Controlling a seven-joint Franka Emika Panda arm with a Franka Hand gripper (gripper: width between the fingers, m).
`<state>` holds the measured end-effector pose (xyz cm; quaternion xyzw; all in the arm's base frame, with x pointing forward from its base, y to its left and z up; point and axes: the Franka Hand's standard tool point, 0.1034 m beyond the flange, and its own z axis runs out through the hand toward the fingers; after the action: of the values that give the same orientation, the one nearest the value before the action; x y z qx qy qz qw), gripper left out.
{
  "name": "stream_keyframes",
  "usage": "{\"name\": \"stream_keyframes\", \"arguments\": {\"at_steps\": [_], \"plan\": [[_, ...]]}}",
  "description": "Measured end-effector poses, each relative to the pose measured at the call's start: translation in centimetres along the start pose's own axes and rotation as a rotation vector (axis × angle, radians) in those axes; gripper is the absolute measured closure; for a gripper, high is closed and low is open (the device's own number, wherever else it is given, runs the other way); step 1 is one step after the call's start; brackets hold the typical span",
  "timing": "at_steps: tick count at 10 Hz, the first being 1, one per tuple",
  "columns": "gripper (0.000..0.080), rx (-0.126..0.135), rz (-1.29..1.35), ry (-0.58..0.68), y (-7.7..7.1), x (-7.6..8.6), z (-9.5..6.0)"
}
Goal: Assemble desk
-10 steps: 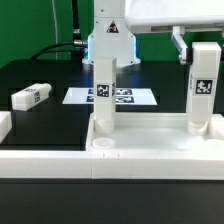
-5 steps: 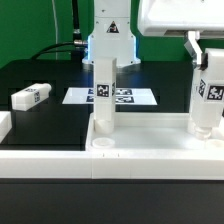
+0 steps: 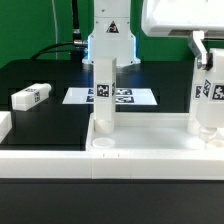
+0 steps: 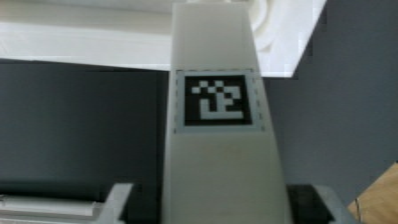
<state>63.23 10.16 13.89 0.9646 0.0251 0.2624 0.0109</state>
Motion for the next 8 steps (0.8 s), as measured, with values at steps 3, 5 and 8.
{"name": "stream_keyframes", "arguments": {"at_steps": [3,5,8], "plan": [[0.0509,0.007,-0.009,0.035,-0.54,0.83,-0.60],[0.0509,0.003,-0.015,0.101,-0.47,1.17,-0.58],[0.0509,0.007,-0.026,0.104,-1.11,0.51,-0.21]]}}
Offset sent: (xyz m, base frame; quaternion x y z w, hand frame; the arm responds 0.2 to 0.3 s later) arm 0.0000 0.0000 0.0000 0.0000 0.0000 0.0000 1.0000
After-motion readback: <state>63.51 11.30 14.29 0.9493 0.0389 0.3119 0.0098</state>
